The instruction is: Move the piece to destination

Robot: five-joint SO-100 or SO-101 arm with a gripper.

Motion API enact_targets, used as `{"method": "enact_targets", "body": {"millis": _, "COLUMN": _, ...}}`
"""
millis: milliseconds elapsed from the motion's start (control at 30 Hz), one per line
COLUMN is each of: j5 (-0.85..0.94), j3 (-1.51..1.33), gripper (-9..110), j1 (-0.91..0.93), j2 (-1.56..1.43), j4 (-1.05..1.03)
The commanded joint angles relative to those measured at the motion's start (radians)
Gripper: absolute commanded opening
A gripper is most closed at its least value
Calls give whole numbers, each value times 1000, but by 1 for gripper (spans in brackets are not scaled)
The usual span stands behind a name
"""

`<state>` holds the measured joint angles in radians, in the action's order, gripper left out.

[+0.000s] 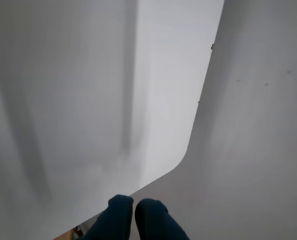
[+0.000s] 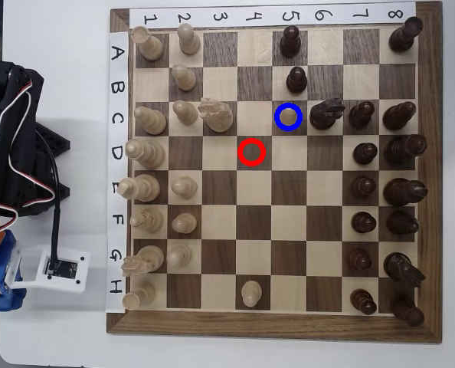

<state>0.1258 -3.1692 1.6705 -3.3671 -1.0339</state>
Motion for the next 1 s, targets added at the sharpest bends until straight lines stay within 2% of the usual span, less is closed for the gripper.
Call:
{"method": "enact_targets", "body": {"millis": 0, "j5": -31, "j3": 41, "gripper": 0, "j1": 17, "j2": -58, "j4": -51}}
{"method": "enact_targets", "body": {"millis": 967, "j5": -71, "j3": 41, "gripper": 0, "j1": 63, "j2": -58, "j4": -43}}
